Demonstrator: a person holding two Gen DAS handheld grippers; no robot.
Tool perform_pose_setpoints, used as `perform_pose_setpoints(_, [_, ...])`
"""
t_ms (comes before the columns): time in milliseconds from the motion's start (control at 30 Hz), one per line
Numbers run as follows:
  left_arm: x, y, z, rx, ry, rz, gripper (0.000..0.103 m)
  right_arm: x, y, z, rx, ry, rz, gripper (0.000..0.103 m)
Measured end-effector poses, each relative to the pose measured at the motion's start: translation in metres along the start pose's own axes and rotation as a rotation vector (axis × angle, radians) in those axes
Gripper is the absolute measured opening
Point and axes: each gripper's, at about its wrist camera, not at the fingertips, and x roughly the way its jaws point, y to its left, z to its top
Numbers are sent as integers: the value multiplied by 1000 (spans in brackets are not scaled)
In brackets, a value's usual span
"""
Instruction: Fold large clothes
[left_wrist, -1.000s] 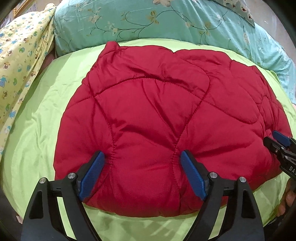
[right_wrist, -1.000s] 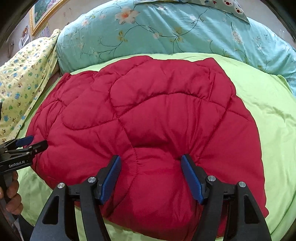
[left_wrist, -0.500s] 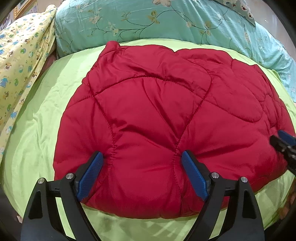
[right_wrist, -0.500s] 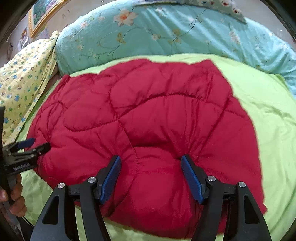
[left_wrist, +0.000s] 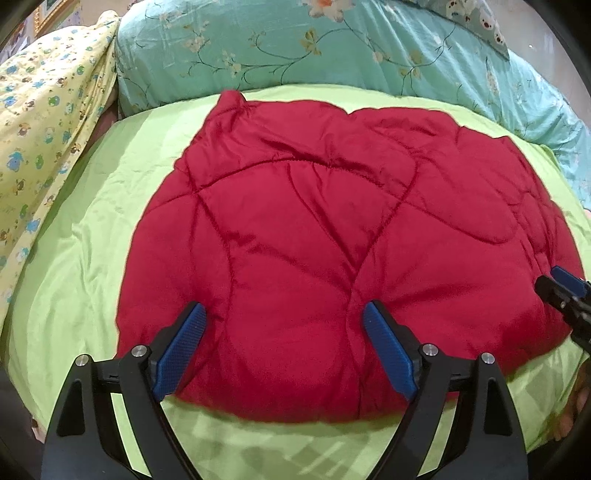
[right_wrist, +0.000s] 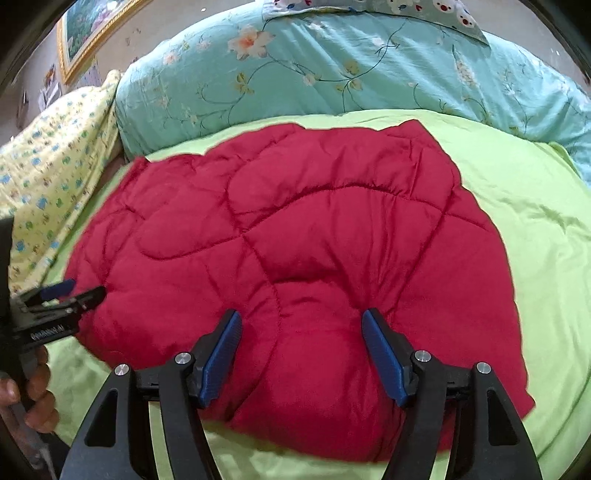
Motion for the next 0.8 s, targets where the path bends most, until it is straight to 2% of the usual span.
perform_pose_setpoints(100, [-14, 2, -6, 5, -10, -4, 88, -17, 3, -6, -7, 13, 23, 71])
perform_pose_setpoints(200, [-26, 0, -14, 40, -7, 5, 88, -30, 12, -15, -58, 50, 45, 81])
perform_pose_setpoints(300, [-39, -5, -27, 86, -9, 17, 88, -44, 21, -25, -101, 62, 50, 85])
perform_pose_setpoints(500, [-59, -15, -44, 139, -3, -3, 88, -63, 32, -27, -138, 60, 48, 87])
perform_pose_setpoints(800, [-84, -27, -41, 162, -32, -4, 88, -79, 44, -20, -144, 65, 16, 91])
